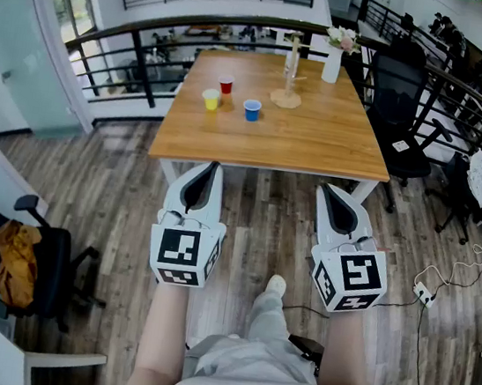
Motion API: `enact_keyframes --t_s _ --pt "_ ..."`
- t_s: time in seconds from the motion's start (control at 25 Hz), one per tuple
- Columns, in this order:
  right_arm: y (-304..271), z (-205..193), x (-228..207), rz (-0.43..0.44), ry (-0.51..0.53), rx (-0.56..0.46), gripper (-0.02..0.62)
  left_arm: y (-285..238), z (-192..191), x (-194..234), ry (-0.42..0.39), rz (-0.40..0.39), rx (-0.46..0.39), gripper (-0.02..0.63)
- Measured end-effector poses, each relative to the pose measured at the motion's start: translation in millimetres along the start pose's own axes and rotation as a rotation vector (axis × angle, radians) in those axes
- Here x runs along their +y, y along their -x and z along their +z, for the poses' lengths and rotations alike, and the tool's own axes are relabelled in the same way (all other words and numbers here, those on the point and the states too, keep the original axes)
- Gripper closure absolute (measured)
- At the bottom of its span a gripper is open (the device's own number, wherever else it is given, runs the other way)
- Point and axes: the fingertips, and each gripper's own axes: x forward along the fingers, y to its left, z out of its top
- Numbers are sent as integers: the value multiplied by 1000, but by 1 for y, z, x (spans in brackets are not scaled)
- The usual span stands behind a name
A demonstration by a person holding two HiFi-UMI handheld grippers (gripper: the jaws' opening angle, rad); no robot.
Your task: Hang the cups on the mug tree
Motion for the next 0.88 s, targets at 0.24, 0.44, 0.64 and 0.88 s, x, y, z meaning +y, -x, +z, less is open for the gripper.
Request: enact_keyframes --t_s 0.24,0.44,0.64,0.88 --pt "-13 -1 -12 2 12 -1 595 -16 0 7 -2 21 -8 595" --pt "-32 -5 -32 -10 -17 0 594 -40 -6 17 -5 24 0 595" --pt "-62 -14 -56 -23 -36 9 594 -75 -18 27 -3 29 20 595" --pt "-116 -24 -86 -15 -49 23 594 -130 -36 41 7 30 59 595"
